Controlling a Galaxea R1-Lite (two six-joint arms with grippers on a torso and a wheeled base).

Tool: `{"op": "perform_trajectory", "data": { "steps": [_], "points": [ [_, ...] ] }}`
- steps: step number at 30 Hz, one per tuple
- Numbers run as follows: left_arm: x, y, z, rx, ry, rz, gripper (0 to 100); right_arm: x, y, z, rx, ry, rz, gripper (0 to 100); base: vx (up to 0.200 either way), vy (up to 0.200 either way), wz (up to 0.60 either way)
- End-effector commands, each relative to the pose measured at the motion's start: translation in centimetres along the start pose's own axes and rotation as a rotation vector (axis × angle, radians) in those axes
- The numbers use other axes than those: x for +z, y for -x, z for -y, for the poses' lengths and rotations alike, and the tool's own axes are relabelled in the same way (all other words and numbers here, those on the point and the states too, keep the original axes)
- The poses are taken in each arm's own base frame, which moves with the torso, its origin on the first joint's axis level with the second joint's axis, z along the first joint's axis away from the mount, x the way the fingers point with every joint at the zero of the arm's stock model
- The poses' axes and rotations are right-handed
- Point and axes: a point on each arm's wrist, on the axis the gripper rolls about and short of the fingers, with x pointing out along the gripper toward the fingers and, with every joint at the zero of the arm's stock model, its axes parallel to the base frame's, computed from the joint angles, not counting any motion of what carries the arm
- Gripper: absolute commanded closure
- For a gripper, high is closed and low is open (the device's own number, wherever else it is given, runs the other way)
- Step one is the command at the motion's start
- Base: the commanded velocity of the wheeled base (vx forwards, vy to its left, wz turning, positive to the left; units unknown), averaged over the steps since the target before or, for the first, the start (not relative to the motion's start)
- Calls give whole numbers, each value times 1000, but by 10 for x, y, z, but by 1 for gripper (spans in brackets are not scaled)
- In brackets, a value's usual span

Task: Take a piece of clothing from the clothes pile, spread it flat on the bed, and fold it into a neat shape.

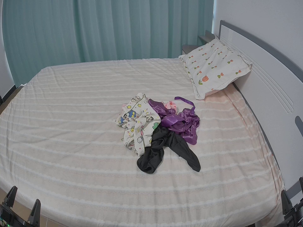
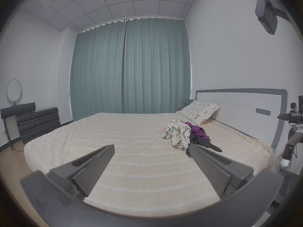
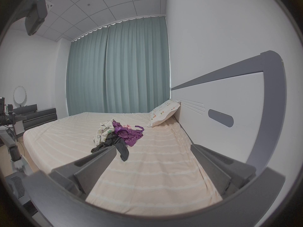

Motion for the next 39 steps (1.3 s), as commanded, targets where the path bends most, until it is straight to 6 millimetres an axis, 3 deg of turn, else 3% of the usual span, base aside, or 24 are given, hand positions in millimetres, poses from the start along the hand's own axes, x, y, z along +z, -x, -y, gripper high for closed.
{"op": "perform_trajectory", "data": {
  "steps": [1, 2, 7, 13, 17, 18, 19, 21, 22, 24, 28, 39],
  "points": [
    [-5, 0, 0, 0, -6, 2, 0, -5, 0, 0, 1, 1, 1, 0, 0, 0, 0],
    [-5, 0, 0, 0, -6, 2, 0, 39, -1, 0, 123, 12, -66, 0, 0, 0, 0],
    [-5, 0, 0, 0, -6, 3, 0, 40, -7, 0, 172, 9, -122, 0, 0, 0, 0],
    [-5, 0, 0, -1, -4, 0, 0, 75, -61, -6, 203, -156, -310, 0, 0, 0, 0],
    [-5, 0, 0, -1, -2, 0, 0, 79, -100, -10, 226, -205, -380, 0, 0, 0, 0],
    [-5, 0, 0, -1, -2, 0, 0, 79, -102, -11, 229, -206, -383, 0, 0, 0, 0],
    [-5, 0, 0, -1, -3, 2, 0, 74, -123, -13, 242, -215, -450, 0, 0, 0, 0],
    [-5, 0, 0, -1, -2, 0, 0, 71, -133, -14, 245, -217, -478, 0, 0, 0, 0],
    [-5, 0, 0, -1, 1, 0, 0, 62, -156, -17, 246, -222, -532, 0, 0, 0, 0],
    [-5, 0, 0, -1, 1, 0, 0, 57, -171, -19, 247, -223, -559, 0, 0, 0, 0],
    [-5, 0, 0, -1, 2, 0, 0, 34, -222, -33, 264, -236, -644, 0, 0, 0, 0],
    [-5, 0, 0, -1, 2, 0, 0, -32, -320, -85, 206, -307, -670, 0, 0, 0, 0]
  ]
}}
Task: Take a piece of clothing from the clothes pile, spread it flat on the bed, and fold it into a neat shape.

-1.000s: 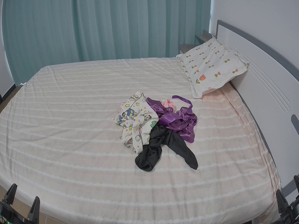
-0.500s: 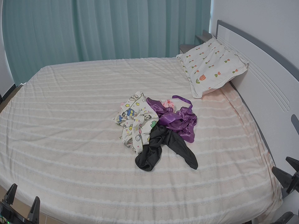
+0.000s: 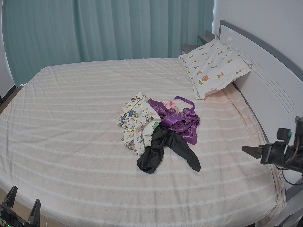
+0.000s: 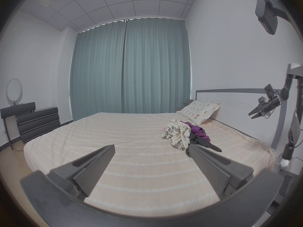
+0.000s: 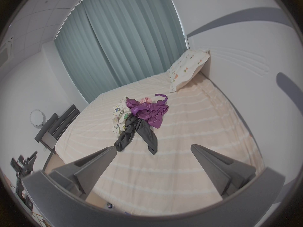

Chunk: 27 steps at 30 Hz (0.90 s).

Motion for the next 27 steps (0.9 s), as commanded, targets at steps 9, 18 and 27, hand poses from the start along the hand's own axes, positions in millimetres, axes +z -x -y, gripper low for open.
{"op": "perform_trajectory", "data": {
  "steps": [9, 18, 27],
  "points": [
    [-5, 0, 0, 0, 2, 0, 0, -51, -212, -20, -20, -78, -195, 0, 0, 0, 0],
    [-5, 0, 0, -2, 3, 0, 0, -78, -252, -31, -14, -51, -208, 0, 0, 0, 0],
    [-5, 0, 0, -2, 3, 0, 0, -85, -280, -37, -2, -16, -191, 0, 0, 0, 0]
  ]
}}
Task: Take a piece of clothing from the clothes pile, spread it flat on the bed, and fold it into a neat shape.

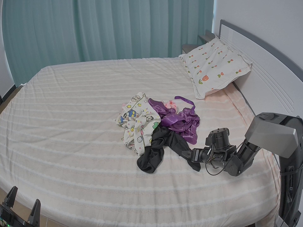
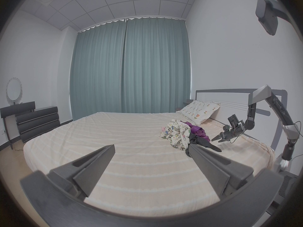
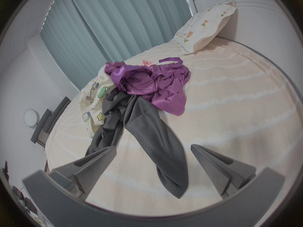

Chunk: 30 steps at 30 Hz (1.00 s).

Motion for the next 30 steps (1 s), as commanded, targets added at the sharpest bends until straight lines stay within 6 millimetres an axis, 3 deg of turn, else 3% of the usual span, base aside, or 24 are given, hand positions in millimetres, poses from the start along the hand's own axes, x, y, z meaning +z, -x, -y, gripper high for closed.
{"op": "perform_trajectory", "data": {
  "steps": [1, 13, 14, 22, 26, 27, 29, 30],
  "points": [
    [-5, 0, 0, 0, 0, 0, 0, -21, -27, 2, -18, 41, -33, 0, 0, 0, 0],
    [-5, 0, 0, 0, -2, 2, 0, -28, -53, 0, -42, 85, -20, 0, 0, 0, 0],
    [-5, 0, 0, 0, -3, 2, 0, -28, -53, 0, -43, 85, -18, 100, 0, 0, 0],
    [-5, 0, 0, 0, -11, 2, 0, -26, -53, 3, -46, 63, -2, 100, 0, 0, 0],
    [-5, 0, 0, -7, -25, 3, 0, -23, -46, 6, -39, 21, 28, 100, 0, 0, 0],
    [-2, 1, 0, -4, -12, 23, 0, -18, -36, 6, -25, -18, 62, 100, 0, 0, 0],
    [25, 7, 1, -15, 41, 133, 0, -17, -29, 6, -13, -40, 71, 100, 0, 0, 0],
    [63, 17, 1, -42, 127, 232, 0, -17, -21, 6, -4, -60, 70, 100, 0, 0, 0]
  ]
}}
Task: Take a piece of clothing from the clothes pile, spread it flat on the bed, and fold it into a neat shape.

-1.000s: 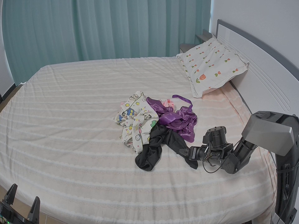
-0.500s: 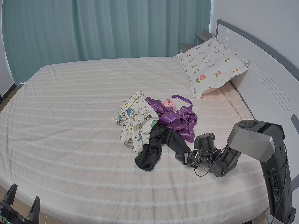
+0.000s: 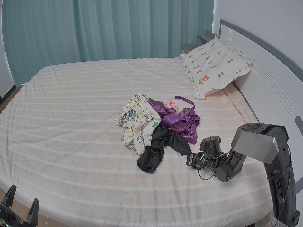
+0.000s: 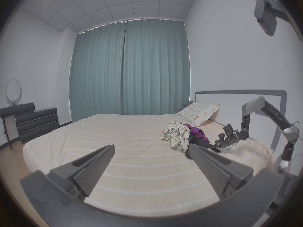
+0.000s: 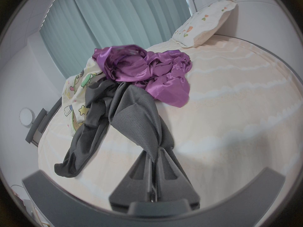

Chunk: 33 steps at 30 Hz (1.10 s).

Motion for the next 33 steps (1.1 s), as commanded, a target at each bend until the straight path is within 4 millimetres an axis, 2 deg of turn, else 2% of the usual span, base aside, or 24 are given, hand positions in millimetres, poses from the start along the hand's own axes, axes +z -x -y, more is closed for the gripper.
{"op": "perform_trajectory", "data": {
  "steps": [1, 4, 8, 11, 12, 16, 17, 18, 22, 23, 24, 25, 26, 27, 28, 29, 33],
  "points": [
    [73, 13, 1, -47, 153, 191, 0, 11, 27, 0, 33, -73, 33, 100, 0, 0, 0],
    [82, -4, 1, -58, 128, 69, 0, 9, 38, -2, 63, -136, 48, 100, 0, 0, 0],
    [68, -28, 2, -122, 124, -140, 0, 6, 49, -2, 86, -159, 83, 100, 0, 0, 0],
    [65, -36, 3, -176, 118, -199, 0, 4, 51, -2, 90, -159, 87, 100, 0, 0, 0],
    [63, -53, 5, -237, 121, -308, 0, 5, 54, -2, 97, -159, 100, 100, 0, 0, 0],
    [62, -86, 8, -259, 129, -440, 0, 6, 55, -1, 93, -163, 108, 100, 0, 0, 0],
    [62, -86, 8, -259, 129, -440, 0, 6, 55, -1, 93, -163, 108, 100, 0, 0, 0],
    [56, -107, 14, -304, 129, -530, 0, 7, 56, -1, 94, -166, 112, 100, 0, 0, 0],
    [43, -146, 29, -364, 149, -663, 0, 6, 57, -2, 95, -165, 112, 100, 0, 0, 0],
    [37, -165, 37, -370, 178, -686, 0, 7, 58, -2, 100, -164, 124, 100, 0, 0, 0],
    [33, -175, 43, -378, 201, -701, 0, 7, 58, -2, 102, -164, 128, 100, 0, 0, 0],
    [32, -177, 45, -379, 205, -701, 0, 7, 58, -3, 103, -164, 129, 100, 0, 0, 0],
    [21, -197, 58, -377, 261, -735, 0, 6, 59, -1, 102, -165, 130, 100, 0, 0, 0],
    [13, -208, 66, -356, 291, -757, 0, 6, 59, -1, 101, -165, 129, 100, 0, 0, 0],
    [13, -208, 66, -356, 291, -757, 0, 6, 59, -1, 101, -165, 129, 100, 0, 0, 0],
    [-4, -232, 83, -309, 338, -790, 0, 5, 59, -1, 99, -165, 126, 100, 0, 0, 0],
    [-33, -273, 118, -226, 418, -829, 0, 5, 58, 0, 99, -165, 126, 100, 0, 0, 0]
  ]
}}
